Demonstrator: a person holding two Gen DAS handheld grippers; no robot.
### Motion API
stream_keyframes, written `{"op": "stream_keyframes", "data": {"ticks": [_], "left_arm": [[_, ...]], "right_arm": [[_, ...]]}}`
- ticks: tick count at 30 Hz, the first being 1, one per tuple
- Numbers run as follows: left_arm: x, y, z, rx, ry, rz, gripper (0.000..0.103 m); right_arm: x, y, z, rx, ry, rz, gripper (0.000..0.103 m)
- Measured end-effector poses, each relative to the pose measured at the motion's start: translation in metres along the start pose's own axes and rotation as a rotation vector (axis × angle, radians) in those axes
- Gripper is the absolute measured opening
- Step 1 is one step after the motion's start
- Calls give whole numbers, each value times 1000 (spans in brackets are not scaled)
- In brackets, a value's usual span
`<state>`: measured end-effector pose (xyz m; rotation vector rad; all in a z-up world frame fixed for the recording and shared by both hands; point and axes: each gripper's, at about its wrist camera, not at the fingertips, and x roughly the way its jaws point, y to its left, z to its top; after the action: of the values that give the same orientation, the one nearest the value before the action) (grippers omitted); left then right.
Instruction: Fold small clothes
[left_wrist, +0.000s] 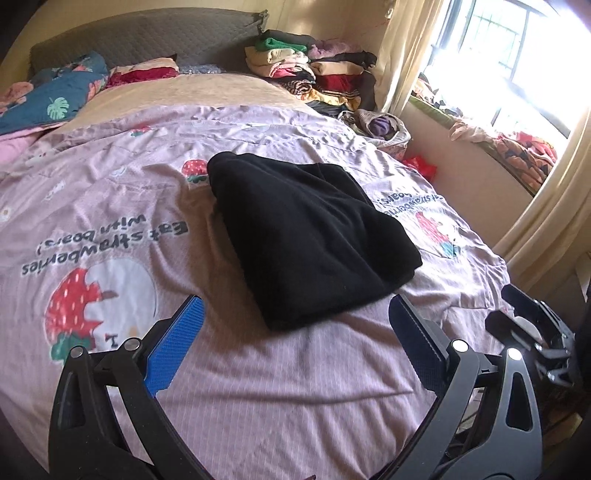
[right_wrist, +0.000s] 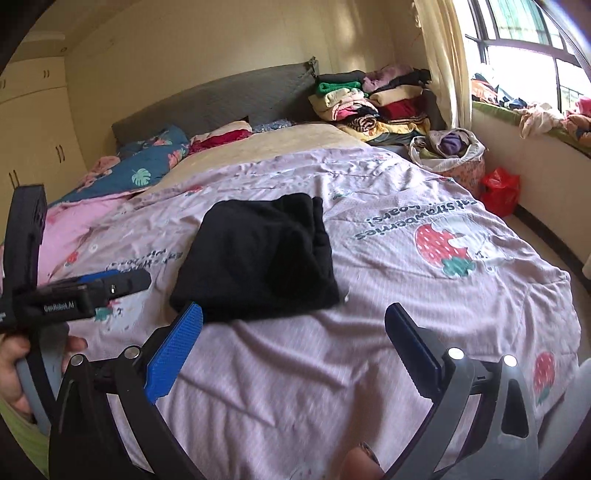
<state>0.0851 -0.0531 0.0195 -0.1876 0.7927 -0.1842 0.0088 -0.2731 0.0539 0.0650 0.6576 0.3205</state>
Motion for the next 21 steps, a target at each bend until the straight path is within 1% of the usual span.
{"op": "stream_keyframes", "data": {"ticks": [3,6,12,16,21], "left_arm": [[-9,3,-10,-9,-20,14,94],[-14,4,-21,-2,-24,27,94],[-14,5,-45,-2,3,29,94],[-14,5,-59,5,14,45,94],[-14,4,-65,3,16,54,94]], "right_arm": [[-4,3,-10,2,1,7,98],[-8,8,-22,-7,4,0,98],[-14,12,-42,-12,14,-24,99],[-13,10,-51,13,27,-39,99],[-12,10,-56,16,51,-57,99]]}}
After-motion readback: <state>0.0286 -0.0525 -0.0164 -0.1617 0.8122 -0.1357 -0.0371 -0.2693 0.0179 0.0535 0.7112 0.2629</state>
